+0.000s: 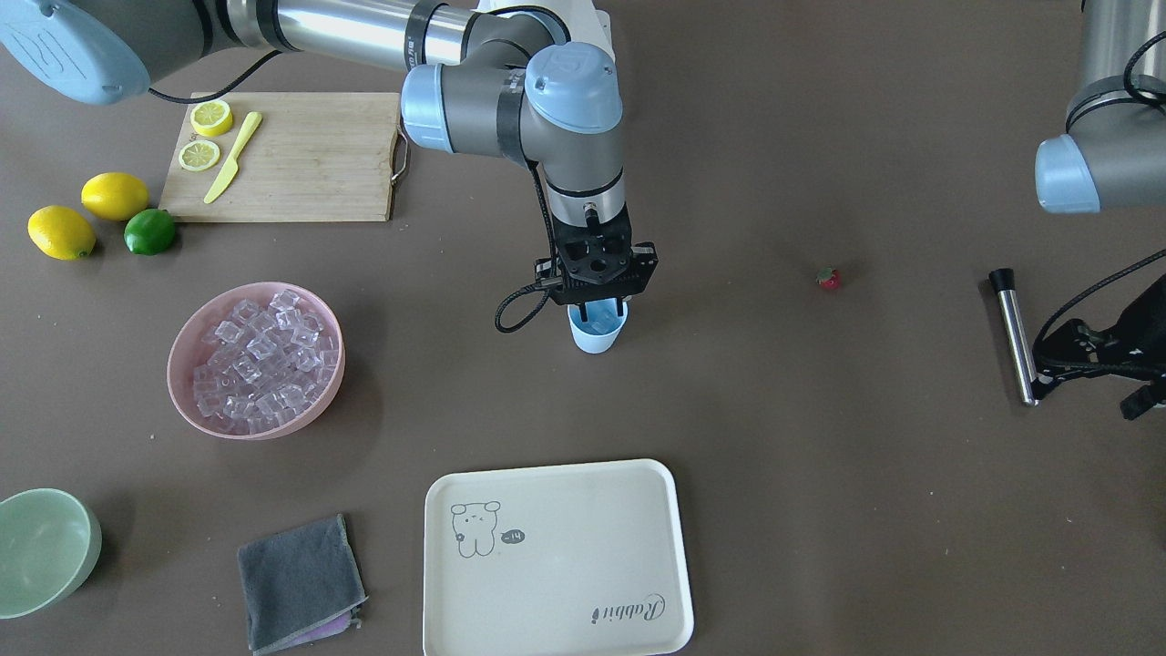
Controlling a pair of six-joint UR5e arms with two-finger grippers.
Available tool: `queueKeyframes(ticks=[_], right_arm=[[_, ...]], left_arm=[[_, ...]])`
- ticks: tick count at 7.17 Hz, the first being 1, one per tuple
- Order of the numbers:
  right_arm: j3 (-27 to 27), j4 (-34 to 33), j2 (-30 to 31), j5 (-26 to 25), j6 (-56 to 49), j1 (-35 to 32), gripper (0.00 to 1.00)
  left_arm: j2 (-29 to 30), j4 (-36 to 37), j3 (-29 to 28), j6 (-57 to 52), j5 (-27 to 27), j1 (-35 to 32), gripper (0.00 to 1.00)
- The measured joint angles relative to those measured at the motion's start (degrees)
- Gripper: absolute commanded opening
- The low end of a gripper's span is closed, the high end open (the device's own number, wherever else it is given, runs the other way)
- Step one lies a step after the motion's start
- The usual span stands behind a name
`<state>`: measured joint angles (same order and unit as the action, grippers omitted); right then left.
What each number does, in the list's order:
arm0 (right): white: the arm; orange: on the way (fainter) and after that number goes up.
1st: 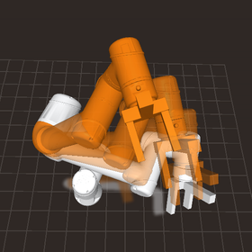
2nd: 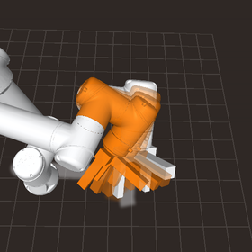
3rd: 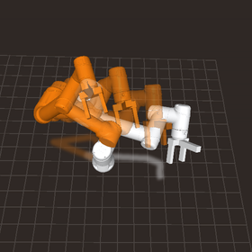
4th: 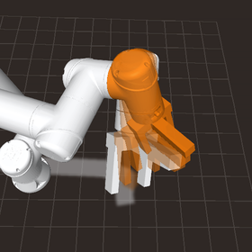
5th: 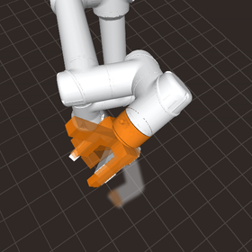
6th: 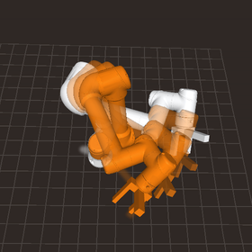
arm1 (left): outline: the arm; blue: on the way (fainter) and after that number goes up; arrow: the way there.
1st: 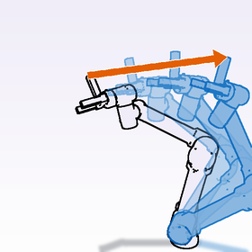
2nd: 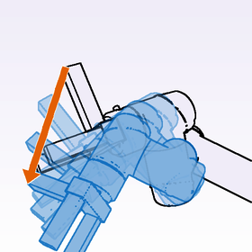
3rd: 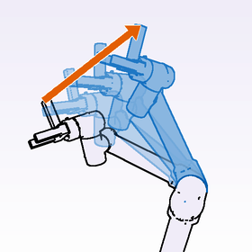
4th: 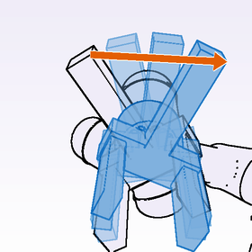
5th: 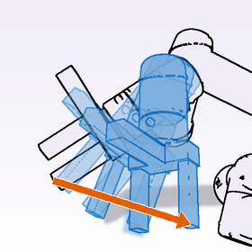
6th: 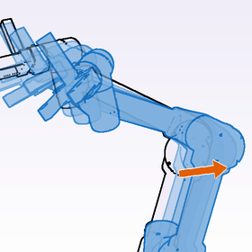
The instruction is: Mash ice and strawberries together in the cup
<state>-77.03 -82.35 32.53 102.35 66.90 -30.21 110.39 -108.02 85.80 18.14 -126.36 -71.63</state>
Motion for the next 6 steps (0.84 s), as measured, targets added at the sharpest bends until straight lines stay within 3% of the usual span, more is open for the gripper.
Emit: queueKeyframes(ticks=[1,3,4,6], right_arm=[[-1.2,-0.6,0.0,3.8,-0.2,-2.3,0.99],[-6.0,-3.8,2.6,19.2,-2.7,-12.8,0.99],[-8.7,-4.6,6.9,22.6,-7.8,-16.5,0.99],[-12.6,-4.9,18.5,23.7,-24.0,-22.1,0.99]], left_arm=[[0.0,0.0,0.0,0.0,0.0,0.0,0.98],[0.1,0.0,-0.2,0.0,0.0,0.1,0.98],[0.2,0.0,-0.2,0.2,0.0,0.4,0.98],[0.2,-0.1,0.0,1.0,0.1,1.2,0.98]])
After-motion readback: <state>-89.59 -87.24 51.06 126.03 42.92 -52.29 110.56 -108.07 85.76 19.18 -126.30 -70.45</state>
